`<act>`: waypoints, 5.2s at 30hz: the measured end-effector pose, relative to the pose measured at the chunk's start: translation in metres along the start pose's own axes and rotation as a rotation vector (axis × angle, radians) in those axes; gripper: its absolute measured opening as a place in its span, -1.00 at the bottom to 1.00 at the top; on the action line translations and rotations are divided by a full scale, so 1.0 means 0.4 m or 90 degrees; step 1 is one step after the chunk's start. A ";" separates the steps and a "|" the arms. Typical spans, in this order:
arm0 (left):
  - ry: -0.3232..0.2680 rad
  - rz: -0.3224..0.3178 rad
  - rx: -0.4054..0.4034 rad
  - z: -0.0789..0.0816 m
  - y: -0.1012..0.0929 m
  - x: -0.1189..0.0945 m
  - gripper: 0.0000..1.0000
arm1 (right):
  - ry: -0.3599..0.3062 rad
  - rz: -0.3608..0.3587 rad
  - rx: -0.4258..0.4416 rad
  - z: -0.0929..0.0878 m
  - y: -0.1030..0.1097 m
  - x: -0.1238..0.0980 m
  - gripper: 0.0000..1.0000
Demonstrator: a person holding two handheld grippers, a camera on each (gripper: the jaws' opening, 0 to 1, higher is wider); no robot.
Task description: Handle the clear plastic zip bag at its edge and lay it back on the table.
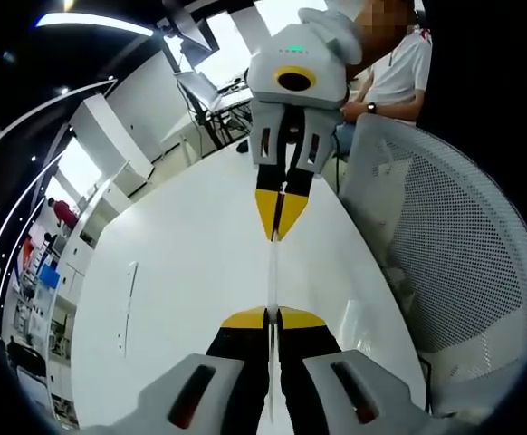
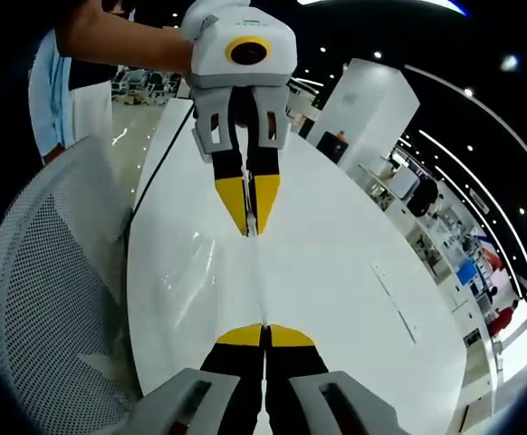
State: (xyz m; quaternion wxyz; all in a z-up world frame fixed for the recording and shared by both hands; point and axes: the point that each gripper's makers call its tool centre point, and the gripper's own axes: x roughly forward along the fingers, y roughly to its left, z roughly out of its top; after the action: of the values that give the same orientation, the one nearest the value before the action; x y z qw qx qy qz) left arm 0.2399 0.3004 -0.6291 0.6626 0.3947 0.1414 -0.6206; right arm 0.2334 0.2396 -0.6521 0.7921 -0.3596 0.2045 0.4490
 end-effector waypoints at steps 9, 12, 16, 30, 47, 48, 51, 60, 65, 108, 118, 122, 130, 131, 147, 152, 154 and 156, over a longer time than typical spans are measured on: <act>-0.002 -0.001 -0.002 -0.002 0.002 -0.001 -1.00 | 0.000 -0.001 0.003 -0.002 -0.001 0.000 -1.00; -0.001 0.000 -0.002 -0.002 0.002 -0.003 -1.00 | 0.001 0.000 0.004 -0.003 -0.001 0.000 -1.00; -0.002 0.001 -0.005 -0.005 0.003 -0.008 -1.00 | 0.002 0.000 0.004 -0.005 -0.002 -0.002 -1.00; -0.001 0.005 -0.008 -0.010 0.006 -0.017 -1.00 | 0.006 -0.004 0.007 -0.012 -0.005 -0.007 -1.00; 0.000 0.005 -0.014 -0.015 0.005 -0.025 -1.00 | 0.008 -0.003 0.010 -0.020 -0.004 -0.009 -1.00; -0.001 0.006 -0.015 -0.015 0.005 -0.026 -1.00 | 0.008 -0.003 0.012 -0.021 -0.004 -0.010 -1.00; -0.003 0.006 -0.018 -0.018 0.006 -0.028 -1.00 | 0.009 -0.004 0.012 -0.022 -0.005 -0.011 -1.00; -0.004 0.008 -0.021 -0.020 0.005 -0.033 -1.00 | 0.011 -0.006 0.014 -0.026 -0.006 -0.013 -1.00; -0.005 0.010 -0.023 -0.022 0.007 -0.035 -1.00 | 0.011 -0.007 0.014 -0.028 -0.007 -0.014 -1.00; -0.007 0.017 -0.031 -0.036 0.009 -0.062 -1.00 | 0.016 -0.014 0.019 -0.043 -0.006 -0.027 -1.00; -0.005 0.016 -0.028 -0.037 0.006 -0.070 -1.00 | 0.018 -0.013 0.022 -0.050 0.000 -0.035 -1.00; -0.004 0.015 -0.026 -0.037 0.006 -0.070 -1.00 | 0.019 -0.013 0.021 -0.051 0.002 -0.034 -1.00; 0.004 0.015 -0.012 -0.033 0.004 -0.065 -1.00 | 0.024 -0.007 0.016 -0.053 0.005 -0.037 -1.00; 0.005 0.014 -0.010 -0.032 0.004 -0.064 -1.00 | 0.023 -0.009 0.012 -0.052 0.003 -0.039 -1.00; 0.002 0.011 0.008 -0.024 -0.001 -0.062 -1.00 | -0.045 0.000 0.048 0.048 -0.031 -0.079 -0.96; 0.000 0.014 0.010 -0.022 0.001 -0.064 -1.00 | -0.060 0.009 0.055 0.074 -0.044 -0.077 -0.95; -0.001 0.015 0.011 -0.021 0.000 -0.065 -1.00 | -0.061 0.016 0.057 0.077 -0.043 -0.073 -0.95; -0.001 0.015 0.012 -0.020 -0.001 -0.065 -1.00 | -0.062 0.024 0.059 0.081 -0.038 -0.067 -0.94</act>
State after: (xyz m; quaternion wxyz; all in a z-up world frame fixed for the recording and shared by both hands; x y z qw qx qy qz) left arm 0.2368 0.3243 -0.6168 0.6663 0.4025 0.1302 -0.6141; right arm 0.2326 0.2438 -0.6074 0.8083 -0.2965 0.1930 0.4706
